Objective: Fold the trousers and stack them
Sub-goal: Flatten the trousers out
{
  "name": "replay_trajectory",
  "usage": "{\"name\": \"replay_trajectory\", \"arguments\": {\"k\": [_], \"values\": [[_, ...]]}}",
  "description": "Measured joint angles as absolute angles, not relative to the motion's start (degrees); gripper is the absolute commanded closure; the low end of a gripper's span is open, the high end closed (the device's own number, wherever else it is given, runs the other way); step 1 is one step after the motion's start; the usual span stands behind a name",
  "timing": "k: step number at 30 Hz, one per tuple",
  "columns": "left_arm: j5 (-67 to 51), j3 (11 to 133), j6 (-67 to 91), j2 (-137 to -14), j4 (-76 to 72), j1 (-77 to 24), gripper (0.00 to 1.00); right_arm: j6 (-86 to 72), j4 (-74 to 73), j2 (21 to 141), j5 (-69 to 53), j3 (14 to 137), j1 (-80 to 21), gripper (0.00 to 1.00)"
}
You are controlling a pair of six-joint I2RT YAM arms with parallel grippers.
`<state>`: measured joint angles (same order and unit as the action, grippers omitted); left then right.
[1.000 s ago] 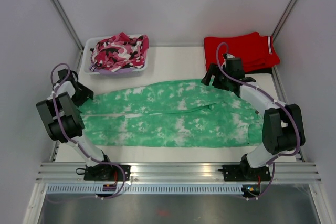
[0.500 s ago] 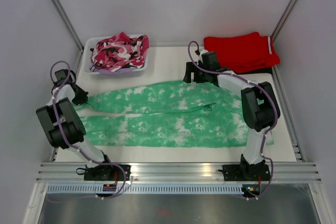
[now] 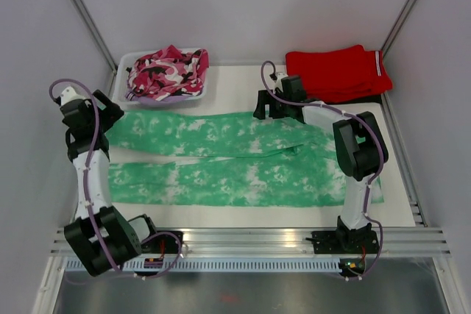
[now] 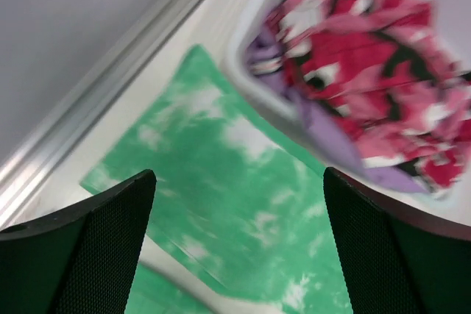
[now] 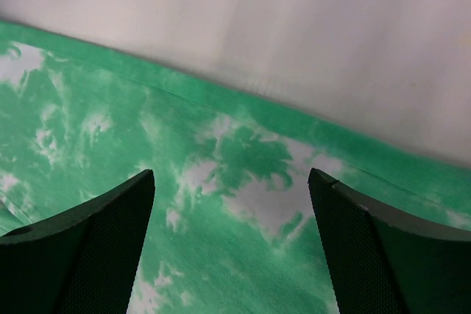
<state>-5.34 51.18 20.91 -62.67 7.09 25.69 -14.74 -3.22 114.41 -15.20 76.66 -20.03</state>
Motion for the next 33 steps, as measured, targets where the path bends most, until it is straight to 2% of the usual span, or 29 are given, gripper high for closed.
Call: {"name": "replay_trajectory", "arguments": {"k": [10,13,16,18,22,24,29,33], "values": [[7.6,58.9,28.6,-79.9,28.7,26.1,0.01,-14.8,-3.6,114.4,-15.2,73.4,-20.1,0.09],[7.8,60.1,29.5,-82.8,29.9,26.2,0.10,-15.0,-3.4,114.1,-15.2,71.9,-20.3,0.09],[6.5,60.2,29.8,-85.5,30.8,26.1,0.12,-16.1,-3.3,112.2,-14.5,70.0,-20.5,0.07],[5.0,60.1,29.8,-86.0,32.1,25.8,0.12,-16.9,-3.9,109.5,-13.6,68.4,-20.5,0.03],[1.6,60.0,29.5,-80.8,35.2,24.6,0.07,-18.5,-7.4,99.2,-9.2,65.8,-20.1,0.02],[-1.4,59.9,29.1,-74.7,36.8,24.4,0.00,-19.8,-7.9,92.1,-7.8,64.6,-19.0,0.02],[-8.2,59.1,28.2,-56.8,38.9,24.2,0.00,-24.9,-7.9,73.1,-2.4,59.5,-13.1,0.02],[-9.6,59.1,26.8,-48.9,42.6,24.2,0.00,-29.8,-10.6,62.8,3.3,54.2,-9.7,0.02]]}}
